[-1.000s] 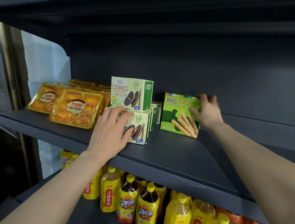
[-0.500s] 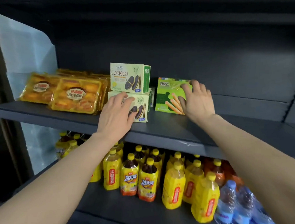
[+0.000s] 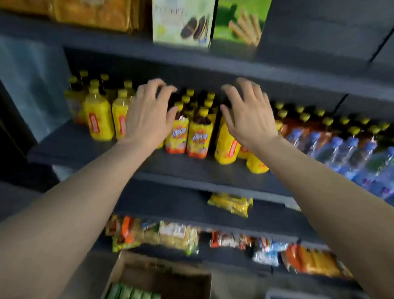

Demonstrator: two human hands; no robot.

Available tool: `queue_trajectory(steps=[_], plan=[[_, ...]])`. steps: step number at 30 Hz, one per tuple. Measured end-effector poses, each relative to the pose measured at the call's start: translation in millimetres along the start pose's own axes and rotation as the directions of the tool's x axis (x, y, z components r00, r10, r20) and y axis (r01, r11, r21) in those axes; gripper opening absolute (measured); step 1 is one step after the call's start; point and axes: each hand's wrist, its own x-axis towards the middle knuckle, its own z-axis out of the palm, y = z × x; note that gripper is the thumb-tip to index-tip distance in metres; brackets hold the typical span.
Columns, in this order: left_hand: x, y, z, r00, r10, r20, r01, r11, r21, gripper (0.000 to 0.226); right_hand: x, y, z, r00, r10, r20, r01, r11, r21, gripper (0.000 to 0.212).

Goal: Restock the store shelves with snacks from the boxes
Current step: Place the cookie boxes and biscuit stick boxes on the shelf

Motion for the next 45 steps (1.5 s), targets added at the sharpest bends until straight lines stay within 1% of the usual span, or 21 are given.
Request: queue_trajectory(steps=[3,5,7,11,15,18,22,26,29,33,35,38,40,43,45], plan=[[-65.6,-20.6,30.5,0.990,-0.071,0.122,0.073,0.997,-0.018,0.039,-67.2,-28.5,37.0,0.995,-0.004,0.102,-0.003,0.998,0.069,0.037],[-115.2,-33.1,54.5,0.970,-0.126,0.207,0.132,0.991,-0.020,0.038,-117.3,-46.2,65.6,0.973,-0.016,0.228,-0.009,0.994,0.111,0.038],[-167.7,-42.3,78.3,0.934,-0.200,0.296,0.210,0.978,-0.005,0.038,-169.2,-62.2,95.0,0.930,-0.032,0.367,-0.026,0.988,0.154,0.038],[-275.0,-51.4,122.2,0.816,-0.328,0.476,0.327,0.941,0.088,0.038,-260.0,-91.0,148.0,0.807,-0.076,0.586,-0.081,0.968,0.238,0.039],[-384.3,-54.6,164.3,0.648,-0.430,0.629,0.429,0.888,0.165,0.039,-332.2,-116.4,204.0,0.666,-0.117,0.737,-0.129,0.955,0.268,0.045],[-462.9,-50.7,194.1,0.523,-0.499,0.691,0.519,0.830,0.206,0.039,-383.7,-134.3,248.8,0.598,-0.154,0.787,-0.143,0.945,0.294,0.049],[-558.3,-49.1,238.9,0.403,-0.525,0.750,0.594,0.773,0.222,0.042,-452.8,-161.0,308.0,0.532,-0.209,0.821,-0.136,0.936,0.326,0.052],[-639.6,-53.5,288.8,0.313,-0.513,0.799,0.626,0.744,0.233,0.049,-524.6,-186.0,362.1,0.459,-0.265,0.848,-0.138,0.921,0.363,0.057],[-691.4,-59.7,326.4,0.247,-0.520,0.818,0.634,0.725,0.270,0.051,-576.4,-203.8,402.5,0.376,-0.296,0.878,-0.122,0.924,0.364,0.060],[-749.1,-72.1,373.8,0.174,-0.539,0.824,0.633,0.702,0.326,0.050,-632.0,-226.4,454.9,0.269,-0.383,0.884,-0.041,0.912,0.408,0.063],[-772.0,-78.6,396.1,0.157,-0.535,0.830,0.605,0.717,0.348,0.050,-650.6,-238.6,481.3,0.207,-0.432,0.878,-0.003,0.897,0.442,0.066],[-795.0,-86.7,424.0,0.164,-0.526,0.834,0.557,0.747,0.362,0.051,-667.0,-259.0,519.2,0.147,-0.502,0.852,0.037,0.864,0.503,0.077],[-802.6,-90.6,437.6,0.201,-0.537,0.819,0.541,0.758,0.364,0.055,-669.2,-274.1,539.8,0.118,-0.558,0.821,0.067,0.830,0.554,0.086],[-809.7,-94.0,450.1,0.276,-0.555,0.785,0.507,0.778,0.371,0.062,-669.9,-291.5,561.3,0.089,-0.611,0.786,0.117,0.790,0.601,0.099],[-812.4,-94.3,454.4,0.302,-0.566,0.767,0.484,0.784,0.388,0.066,-674.4,-295.9,569.7,0.081,-0.627,0.775,0.141,0.777,0.614,0.106]])
